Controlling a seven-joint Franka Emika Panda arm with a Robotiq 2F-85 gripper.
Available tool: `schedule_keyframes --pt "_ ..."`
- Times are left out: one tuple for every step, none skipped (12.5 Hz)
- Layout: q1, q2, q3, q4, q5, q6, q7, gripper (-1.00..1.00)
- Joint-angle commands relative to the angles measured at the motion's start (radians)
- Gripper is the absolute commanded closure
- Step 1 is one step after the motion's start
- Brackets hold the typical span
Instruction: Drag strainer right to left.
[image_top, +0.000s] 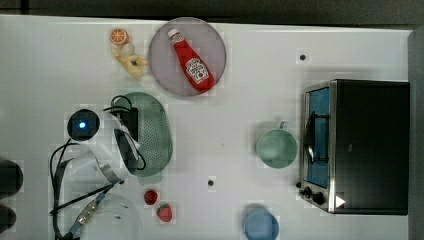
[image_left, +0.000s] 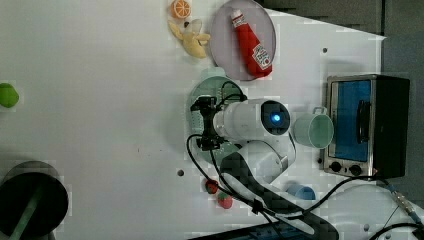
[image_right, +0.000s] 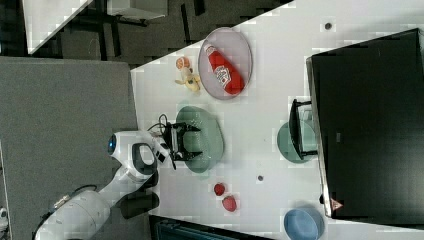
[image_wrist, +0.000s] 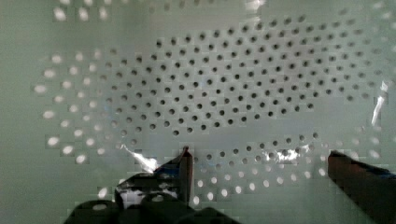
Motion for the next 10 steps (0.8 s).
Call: schedule_keyframes --pt "0.051 0.010 0.030 0.053 0.062 -0.013 0.052 -1.00" --pt "0.061 0.020 0.030 0.070 0.081 -0.017 0.052 -1.00" --pt "0.070 0.029 0.031 0.085 0.092 -0.017 0.052 -1.00" --pt "0.080 0.037 0.031 0.098 0.096 -0.019 0.053 -1.00" --pt "0.090 0.045 0.031 0.109 0.099 -0.018 0.053 -1.00" --pt "0.099 0.051 0.031 0.120 0.110 -0.019 0.053 -1.00" --pt "0.109 0.056 0.031 0.128 0.125 -0.019 0.053 -1.00" --pt "0.119 0.062 0.031 0.139 0.138 -0.018 0.053 -1.00" --pt "0.128 0.069 0.031 0.149 0.151 -0.018 0.054 -1.00" --pt "0.135 0.075 0.031 0.159 0.157 -0.017 0.054 -1.00"
